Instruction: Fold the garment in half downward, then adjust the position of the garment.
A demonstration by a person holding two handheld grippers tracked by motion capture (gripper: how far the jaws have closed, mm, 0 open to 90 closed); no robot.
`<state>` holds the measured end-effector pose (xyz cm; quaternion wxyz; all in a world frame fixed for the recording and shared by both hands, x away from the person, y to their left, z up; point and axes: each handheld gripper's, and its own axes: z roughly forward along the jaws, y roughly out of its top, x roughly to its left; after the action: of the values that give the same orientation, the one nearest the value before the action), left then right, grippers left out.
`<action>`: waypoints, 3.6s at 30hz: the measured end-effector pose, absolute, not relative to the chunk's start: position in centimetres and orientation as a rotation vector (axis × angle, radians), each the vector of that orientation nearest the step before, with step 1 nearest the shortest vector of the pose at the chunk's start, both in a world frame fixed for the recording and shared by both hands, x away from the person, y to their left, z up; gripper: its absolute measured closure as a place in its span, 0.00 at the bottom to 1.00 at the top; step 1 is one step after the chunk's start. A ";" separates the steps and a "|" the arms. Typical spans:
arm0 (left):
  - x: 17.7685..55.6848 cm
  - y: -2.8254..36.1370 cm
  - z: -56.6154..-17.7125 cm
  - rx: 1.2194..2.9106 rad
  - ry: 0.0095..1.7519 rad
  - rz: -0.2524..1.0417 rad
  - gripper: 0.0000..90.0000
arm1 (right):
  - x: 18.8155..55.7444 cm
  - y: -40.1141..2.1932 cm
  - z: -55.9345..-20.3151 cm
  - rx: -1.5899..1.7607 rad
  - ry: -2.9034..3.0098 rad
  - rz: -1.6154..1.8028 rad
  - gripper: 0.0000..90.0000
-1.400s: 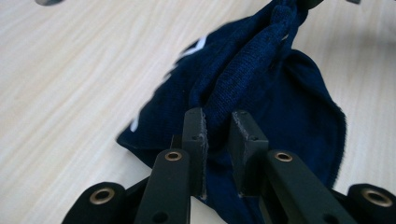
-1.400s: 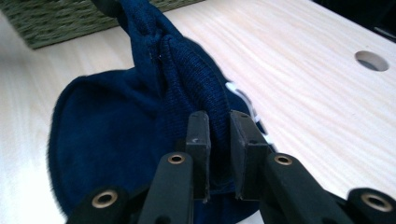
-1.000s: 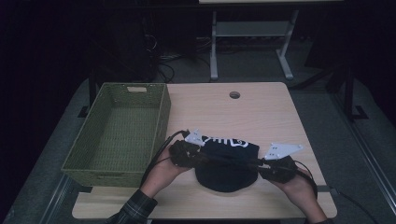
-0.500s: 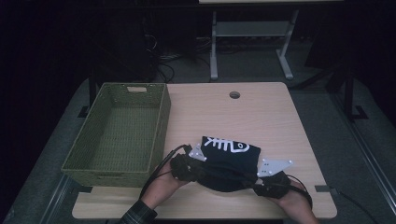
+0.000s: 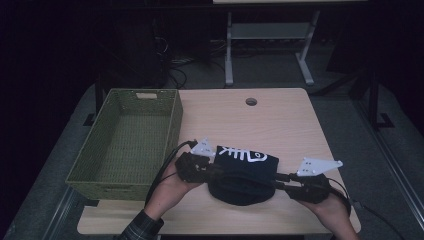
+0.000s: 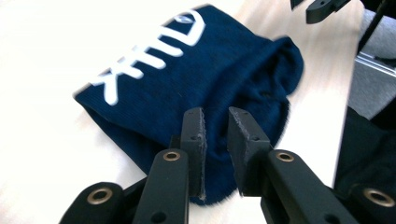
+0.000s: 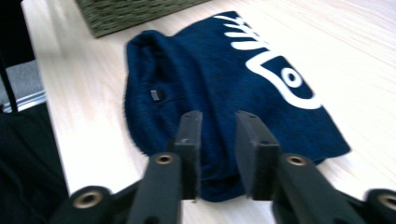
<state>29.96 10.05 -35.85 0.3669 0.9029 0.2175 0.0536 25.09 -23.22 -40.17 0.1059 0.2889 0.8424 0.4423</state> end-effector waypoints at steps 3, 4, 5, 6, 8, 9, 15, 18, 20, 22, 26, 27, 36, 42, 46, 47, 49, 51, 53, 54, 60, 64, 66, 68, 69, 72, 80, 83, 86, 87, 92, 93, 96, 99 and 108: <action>31.0 9.4 -35.8 2.303 0.575 0.136 0.89 | 26.2 -23.4 -40.8 0.893 2.496 1.292 0.89; 32.1 8.8 -35.9 2.312 0.588 0.142 0.90 | 26.5 -23.3 -41.0 0.903 2.499 1.286 0.91; 32.7 8.5 -36.0 2.315 0.596 0.149 0.91 | 26.7 -23.2 -41.3 0.910 2.511 1.281 0.92; 33.3 8.2 -36.1 2.310 0.611 0.151 0.91 | 26.8 -23.1 -41.6 0.911 2.521 1.272 0.93; 34.5 7.6 -36.5 2.307 0.635 0.145 0.92 | 26.8 -22.7 -42.1 0.917 2.539 1.266 0.95; 34.9 7.4 -36.7 2.303 0.646 0.139 0.92 | 26.8 -22.5 -42.3 0.903 2.553 1.255 0.95; 37.1 6.4 -38.5 2.342 0.677 0.125 0.92 | 26.2 -21.6 -43.2 0.893 2.590 1.245 0.99; 37.5 5.8 -40.2 2.367 0.706 0.100 0.92 | 25.8 -20.6 -43.9 0.848 2.629 1.217 0.99; 37.6 5.6 -40.9 2.387 0.704 0.094 0.92 | 25.6 -20.0 -44.5 0.854 2.654 1.191 1.00; 37.8 5.5 -41.5 2.410 0.697 0.098 0.93 | 25.5 -19.6 -45.0 0.844 2.669 1.189 1.00; 38.2 4.9 -42.8 2.445 0.703 0.095 0.93 | 25.3 -19.2 -45.3 0.831 2.666 1.162 1.00; 38.2 4.9 -42.8 2.445 0.703 0.095 0.93 | 25.4 -19.2 -45.4 0.831 2.666 1.160 1.00; 39.5 3.1 -44.2 2.464 0.653 0.112 1.00 | 24.5 -15.8 -46.0 0.743 2.687 1.140 1.00; 38.9 3.9 -42.8 2.433 0.646 0.088 0.94 | 24.4 -15.7 -45.7 0.732 2.679 1.170 1.00; 37.4 5.0 -41.6 2.422 0.645 0.081 0.91 | 24.2 -16.9 -44.7 0.727 2.611 1.216 0.99; 37.0 5.3 -41.4 2.418 0.647 0.094 0.90 | 24.1 -17.3 -44.4 0.740 2.591 1.232 0.98; 36.3 6.1 -40.9 2.422 0.659 0.103 0.86 | 24.0 -18.0 -43.9 0.751 2.559 1.259 0.97; 36.1 6.9 -40.8 2.418 0.691 0.104 0.80 | 24.0 -18.7 -43.6 0.766 2.531 1.261 0.95; 36.1 7.3 -41.0 2.433 0.711 0.107 0.75 | 24.0 -19.3 -43.6 0.788 2.518 1.256 0.94; 36.1 7.4 -41.3 2.440 0.723 0.103 0.72 | 24.0 -19.7 -43.6 0.794 2.506 1.248 0.93; 36.7 7.8 -42.4 2.421 0.774 0.109 0.48 | 24.0 -21.4 -43.6 0.848 2.442 1.220 0.76; 37.0 7.9 -43.1 2.422 0.794 0.106 0.36 | 23.9 -22.5 -44.0 0.922 2.402 1.168 0.60; 37.2 7.9 -43.4 2.432 0.796 0.098 0.33 | 24.0 -23.2 -44.1 0.955 2.387 1.150 0.52; 37.3 7.9 -43.8 2.428 0.799 0.086 0.31 | 24.1 -23.8 -44.3 1.006 2.369 1.153 0.43; 37.4 7.9 -43.9 2.440 0.798 0.081 0.31 | 24.2 -24.1 -44.4 1.032 2.360 1.144 0.39; 37.5 7.9 -44.4 2.457 0.790 0.067 0.29 | 24.7 -25.0 -45.0 1.088 2.329 1.094 0.27; 37.7 8.0 -44.9 2.442 0.808 0.036 0.28 | 26.1 -26.9 -46.6 1.207 2.297 1.020 0.16; 37.6 8.1 -45.0 2.424 0.816 -0.007 0.34 | 26.5 -27.3 -47.1 1.244 2.297 0.999 0.15; 37.6 8.1 -45.0 2.425 0.805 -0.040 0.41 | 26.8 -27.4 -47.4 1.268 2.290 0.984 0.15; 37.6 8.1 -45.0 2.423 0.802 -0.051 0.44 | 26.8 -27.4 -47.5 1.270 2.288 0.978 0.14; 37.7 8.2 -45.1 2.414 0.789 -0.109 0.55 | 27.1 -27.4 -47.8 1.288 2.276 0.949 0.12; 37.7 8.2 -45.1 2.413 0.787 -0.117 0.57 | 27.1 -27.4 -47.9 1.291 2.277 0.941 0.12; 37.7 8.1 -45.1 2.410 0.786 -0.144 0.63 | 27.2 -27.4 -48.0 1.298 2.270 0.943 0.11; 37.7 8.1 -45.1 2.424 0.774 -0.162 0.69 | 27.2 -27.5 -48.1 1.293 2.269 0.953 0.10; 37.6 7.9 -44.9 2.431 0.777 -0.163 0.76 | 27.3 -27.5 -48.3 1.287 2.265 0.971 0.08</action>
<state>37.60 7.85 -44.89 0.2880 0.9104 0.2908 -0.0611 27.33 -27.53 -48.29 0.1798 0.4554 0.8014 0.3436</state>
